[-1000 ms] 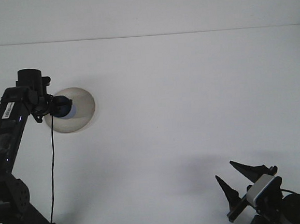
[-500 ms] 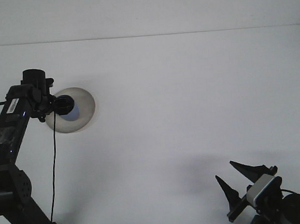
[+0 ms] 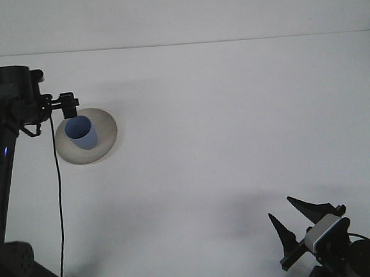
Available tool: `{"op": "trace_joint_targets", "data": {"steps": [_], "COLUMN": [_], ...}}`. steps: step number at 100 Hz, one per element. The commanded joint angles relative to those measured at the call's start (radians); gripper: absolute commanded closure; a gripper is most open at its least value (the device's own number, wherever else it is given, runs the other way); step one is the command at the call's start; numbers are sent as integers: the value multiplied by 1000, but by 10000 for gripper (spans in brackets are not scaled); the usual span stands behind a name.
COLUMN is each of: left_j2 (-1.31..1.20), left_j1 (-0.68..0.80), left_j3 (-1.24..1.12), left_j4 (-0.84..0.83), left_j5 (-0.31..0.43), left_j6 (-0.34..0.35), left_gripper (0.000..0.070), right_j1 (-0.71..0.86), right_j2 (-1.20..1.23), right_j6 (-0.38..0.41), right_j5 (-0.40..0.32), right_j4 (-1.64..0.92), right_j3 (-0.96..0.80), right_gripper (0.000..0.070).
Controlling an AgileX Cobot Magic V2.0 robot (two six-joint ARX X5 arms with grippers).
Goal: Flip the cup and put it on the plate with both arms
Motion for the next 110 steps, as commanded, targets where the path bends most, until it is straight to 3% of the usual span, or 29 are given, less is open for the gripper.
{"op": "trace_joint_targets", "data": {"steps": [1,19,37,44,62,77,80,84,88,91,110], "left_j2": [-90,-359,-665,-780,-1038,-1159,-1170,-1180,-1185,-1188,-1190], "left_j1": [-2,-76,-228,-297,-437,-464,-465,-465,-465,-465,-464], "left_j3": [34,-72,-416,-579,-970,-1140,-1154,-1164,-1167,-1167,-1166], "left_j4": [5,54,201,251,362,429,434,433,425,419,412], "left_j5": [6,25,25,25,24,24,24,24,24,24,25], "left_j6": [-16,-61,-69,-89,-221,-252,-256,-260,-259,-259,-269], "left_gripper": [185,185,186,186,189,207,234,351,553,700,684], "right_j1": [11,11,11,11,11,11,11,11,11,11,11], "right_j2": [4,4,4,4,4,4,4,4,4,4,3], "right_j6": [13,13,13,13,13,14,14,14,14,14,31], "right_j5": [35,155,229,230,229,225,225,225,225,226,226], "right_j4": [11,11,9,10,10,9,9,9,7,6,9], "right_j3": [4,4,4,4,4,4,4,4,4,4,4], "right_gripper": [287,283,273,273,273,288,336,490,700,691,693]}}
